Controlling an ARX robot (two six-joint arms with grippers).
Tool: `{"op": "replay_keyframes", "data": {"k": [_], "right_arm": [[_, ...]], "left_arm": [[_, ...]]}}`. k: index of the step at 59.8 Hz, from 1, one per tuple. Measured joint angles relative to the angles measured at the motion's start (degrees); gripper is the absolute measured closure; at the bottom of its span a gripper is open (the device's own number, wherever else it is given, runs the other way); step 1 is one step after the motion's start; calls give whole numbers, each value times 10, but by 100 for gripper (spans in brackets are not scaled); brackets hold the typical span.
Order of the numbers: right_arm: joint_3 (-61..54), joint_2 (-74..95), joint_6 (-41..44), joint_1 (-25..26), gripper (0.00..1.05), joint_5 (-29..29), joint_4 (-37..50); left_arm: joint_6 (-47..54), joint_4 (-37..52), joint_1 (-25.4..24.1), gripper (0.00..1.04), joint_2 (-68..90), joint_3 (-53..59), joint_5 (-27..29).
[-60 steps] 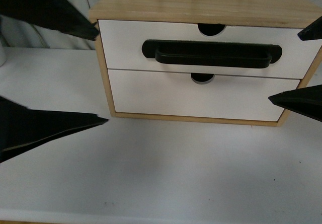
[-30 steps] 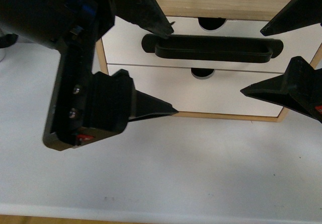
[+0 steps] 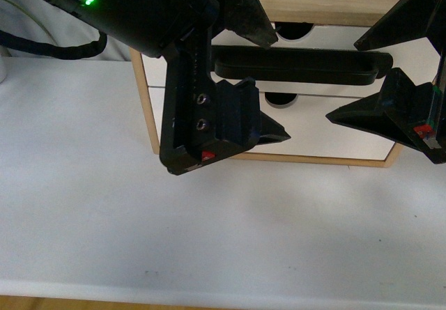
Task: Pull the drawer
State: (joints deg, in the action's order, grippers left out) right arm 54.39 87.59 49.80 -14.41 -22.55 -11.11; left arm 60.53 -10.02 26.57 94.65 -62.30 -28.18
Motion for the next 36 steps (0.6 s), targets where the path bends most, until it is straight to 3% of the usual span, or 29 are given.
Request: {"op": "replay_keyframes", "data": {"k": [36], "right_arm": [[7,20,-8,4,9,-26,11]], "left_arm": [[-3,2,-17,6,88,-55,40]]}}
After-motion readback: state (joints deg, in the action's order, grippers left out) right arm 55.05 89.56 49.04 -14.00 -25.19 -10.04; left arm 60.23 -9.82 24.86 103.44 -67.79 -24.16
